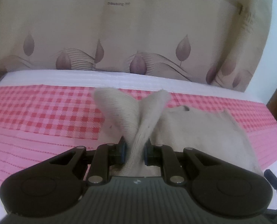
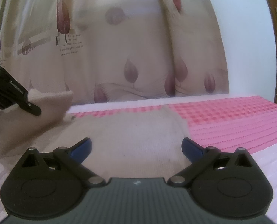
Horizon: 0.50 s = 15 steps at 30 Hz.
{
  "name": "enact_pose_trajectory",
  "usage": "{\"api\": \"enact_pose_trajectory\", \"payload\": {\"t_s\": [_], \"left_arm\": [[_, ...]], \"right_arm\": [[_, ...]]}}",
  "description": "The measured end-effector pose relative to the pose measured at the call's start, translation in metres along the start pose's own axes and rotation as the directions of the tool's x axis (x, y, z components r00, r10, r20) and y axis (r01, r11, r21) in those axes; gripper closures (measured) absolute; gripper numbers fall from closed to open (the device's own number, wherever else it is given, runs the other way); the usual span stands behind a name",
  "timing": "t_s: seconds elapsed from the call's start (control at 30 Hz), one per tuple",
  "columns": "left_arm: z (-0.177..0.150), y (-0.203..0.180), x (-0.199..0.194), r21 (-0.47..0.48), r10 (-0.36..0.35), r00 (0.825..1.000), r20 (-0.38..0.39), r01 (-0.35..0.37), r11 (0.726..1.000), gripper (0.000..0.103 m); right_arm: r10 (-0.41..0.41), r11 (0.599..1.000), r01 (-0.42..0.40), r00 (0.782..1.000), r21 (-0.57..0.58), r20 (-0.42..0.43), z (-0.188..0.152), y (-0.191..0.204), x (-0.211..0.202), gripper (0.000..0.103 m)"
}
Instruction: Fold small clothes
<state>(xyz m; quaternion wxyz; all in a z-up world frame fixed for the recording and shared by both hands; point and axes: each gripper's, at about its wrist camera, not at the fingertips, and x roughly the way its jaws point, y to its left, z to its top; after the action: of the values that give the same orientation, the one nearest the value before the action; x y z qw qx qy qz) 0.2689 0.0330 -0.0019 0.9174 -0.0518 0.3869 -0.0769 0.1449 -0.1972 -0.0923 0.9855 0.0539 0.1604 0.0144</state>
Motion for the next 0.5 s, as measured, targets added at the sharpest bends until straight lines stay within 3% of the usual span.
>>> {"api": "enact_pose_trajectory", "payload": {"t_s": [0.17,0.27,0.37,0.5], "left_arm": [[-0.002,-0.002,0.002,-0.010,0.000,1.000,-0.006,0.000,1.000,0.086],[-0.001,0.000,0.000,-0.022,-0.010,1.000,-0.004,0.010,1.000,0.086],[-0.001,0.005,0.001,-0.041,-0.021,1.000,-0.007,0.021,0.999,0.086],[-0.001,0.012,0.001,-0.069,-0.035,0.999,-0.001,0.034,0.997,0.086]], "right_arm": [[0.016,0.999,-0.016,1.000,0.030,-0.001,0.001,-0.002,-0.003,0.000],[0.147,0.979,-0.141,0.989,0.150,-0.028,0.010,-0.011,-0.003,0.000],[0.305,0.913,-0.282,0.952,0.294,-0.033,0.024,-0.015,0.003,0.000],[0.443,0.826,-0.382,0.895,0.413,-0.058,0.044,-0.005,0.026,0.000]]}}
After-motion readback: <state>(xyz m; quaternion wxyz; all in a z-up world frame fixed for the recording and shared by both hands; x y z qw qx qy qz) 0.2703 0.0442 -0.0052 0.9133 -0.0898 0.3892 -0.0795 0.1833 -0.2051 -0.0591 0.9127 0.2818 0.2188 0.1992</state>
